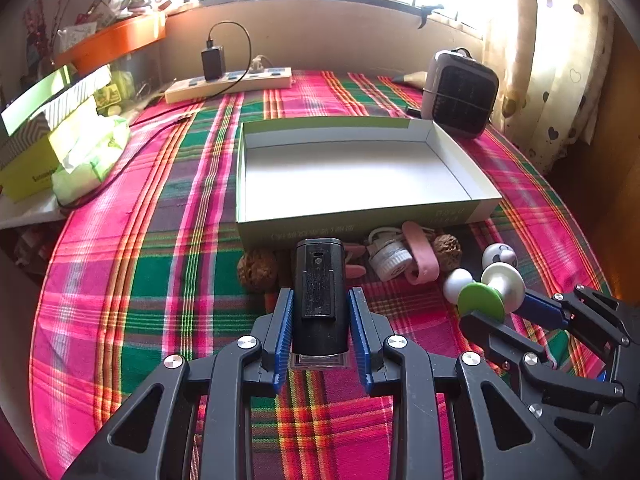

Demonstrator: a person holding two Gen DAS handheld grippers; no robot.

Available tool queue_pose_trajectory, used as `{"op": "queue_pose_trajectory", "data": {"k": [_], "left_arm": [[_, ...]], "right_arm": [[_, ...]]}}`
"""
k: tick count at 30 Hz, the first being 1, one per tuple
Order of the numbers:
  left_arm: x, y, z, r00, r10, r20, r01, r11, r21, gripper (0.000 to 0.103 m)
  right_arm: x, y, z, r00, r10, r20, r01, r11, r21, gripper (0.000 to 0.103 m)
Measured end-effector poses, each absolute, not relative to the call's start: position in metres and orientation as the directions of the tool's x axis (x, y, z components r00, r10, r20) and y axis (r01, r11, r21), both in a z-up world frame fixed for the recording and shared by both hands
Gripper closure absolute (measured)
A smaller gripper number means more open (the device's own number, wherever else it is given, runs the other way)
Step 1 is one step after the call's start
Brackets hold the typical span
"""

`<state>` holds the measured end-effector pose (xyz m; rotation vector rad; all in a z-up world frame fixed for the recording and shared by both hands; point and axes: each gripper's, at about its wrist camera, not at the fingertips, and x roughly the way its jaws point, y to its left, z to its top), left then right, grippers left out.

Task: Organize objects
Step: 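Carry the spool and flashlight into the box with both grippers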

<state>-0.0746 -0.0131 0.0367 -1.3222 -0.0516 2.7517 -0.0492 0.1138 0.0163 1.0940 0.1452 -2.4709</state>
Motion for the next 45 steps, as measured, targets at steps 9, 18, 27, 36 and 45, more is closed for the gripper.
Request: {"op": "queue_pose_trajectory", "data": {"k": [9,18,27,36,45], "left_arm": [[-0.089,-0.014,0.049,-0.641,0.111,-0.76,-0.079,-0.994,-0.079,0.078],[-0.113,-0.018,0.053,-0.642,0.119,-0.757,-0.088,-0.993,-0.081,0.078],[-0.14,-0.022,0.055,-0.64,0.12,-0.759,-0.088,-0.993,-0.083,0.078],[-0.17,-0.03,0.048,-0.63,0.109,-0.769,-0.068,-0.994,-0.085,0.078],[-0.198,-0.034,0.038,-0.62,0.102,-0.778,-0.063,-0.995,-0.08,0.078]], "right_arm": [[-0.069,0.121,0.025,-0.617,-0.319,-0.719,0.398,-0.915,0.065,0.069],[-0.1,0.127,0.036,-0.641,-0.288,-0.711,0.368,-0.929,0.043,0.069],[-0.142,0.129,0.038,-0.639,-0.262,-0.724,0.347,-0.937,0.033,0.069],[-0.179,0.125,0.034,-0.632,-0.234,-0.739,0.339,-0.941,0.007,0.069],[-0.216,0.124,0.017,-0.607,-0.192,-0.771,0.313,-0.95,-0.011,0.069]]}}
